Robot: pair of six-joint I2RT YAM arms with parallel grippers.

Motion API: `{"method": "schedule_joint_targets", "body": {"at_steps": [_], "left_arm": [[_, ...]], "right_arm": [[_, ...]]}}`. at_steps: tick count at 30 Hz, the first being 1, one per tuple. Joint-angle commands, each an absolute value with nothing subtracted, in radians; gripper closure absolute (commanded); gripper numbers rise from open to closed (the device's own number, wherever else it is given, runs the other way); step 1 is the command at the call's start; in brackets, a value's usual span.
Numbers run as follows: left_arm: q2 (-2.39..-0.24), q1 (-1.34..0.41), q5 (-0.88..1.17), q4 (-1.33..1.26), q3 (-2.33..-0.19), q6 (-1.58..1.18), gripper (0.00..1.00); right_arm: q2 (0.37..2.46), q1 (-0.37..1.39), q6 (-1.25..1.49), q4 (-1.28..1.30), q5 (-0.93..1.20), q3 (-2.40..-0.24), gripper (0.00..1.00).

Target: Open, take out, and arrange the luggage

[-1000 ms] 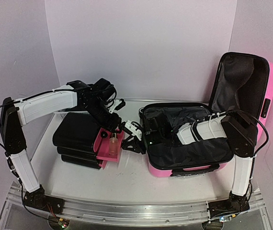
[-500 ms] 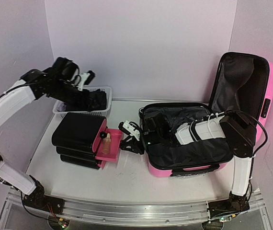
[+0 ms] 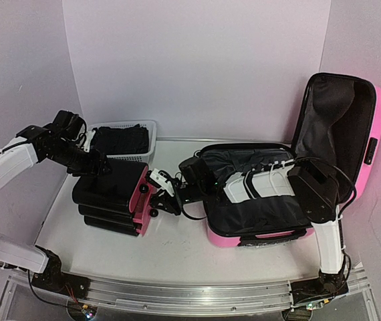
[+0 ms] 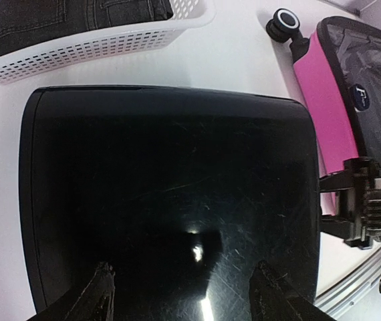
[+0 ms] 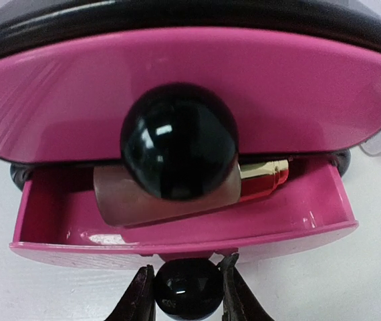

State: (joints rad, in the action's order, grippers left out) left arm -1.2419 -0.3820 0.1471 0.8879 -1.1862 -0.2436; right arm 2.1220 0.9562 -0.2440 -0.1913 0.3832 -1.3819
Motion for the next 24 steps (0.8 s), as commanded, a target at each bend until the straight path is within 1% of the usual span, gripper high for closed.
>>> {"method": "schedule_joint_targets", "body": {"at_steps": [1,10,12,13,16,19,21,24], "left_arm": [[-1.186,-0.38,0.172,0.846,-1.172,-0.264,0.3],[-1.176,-0.379,0.236,0.807,-1.122,-0.286,0.32],[-1.17,-0.379,0.237,0.8,-1.116,-0.285,0.32],[-1.166,-0.379,0.235,0.8,-1.115,-0.284,0.32],[-1.153,-0.379,0.232,0.799,-1.112,-0.277,0.31],[-1.154,-0.379,0.233,0.796,-1.112,-0.269,0.31],[-1.154,-0.379,0.24,0.798,-1.117,-0.267,0.31],[-1.151,-0.379,0.245,0.795,-1.124,-0.259,0.31]], "right_arm": [[2.155,0.982,-0.217,-0.321,0.319,-1.515,0.82],[2.235,0.997,-0.16,-0.387,0.263,-1.602,0.76],[2.228,0.999,-0.156,-0.392,0.248,-1.595,0.7],[2.21,1.0,-0.157,-0.392,0.238,-1.574,0.65],[2.095,1.002,-0.171,-0.409,0.176,-1.421,0.5],[2.0,1.001,-0.229,-0.349,0.166,-1.32,0.36],[1.973,1.0,-0.282,-0.276,0.158,-1.295,0.31],[1.979,1.0,-0.346,-0.195,0.147,-1.296,0.25]]}}
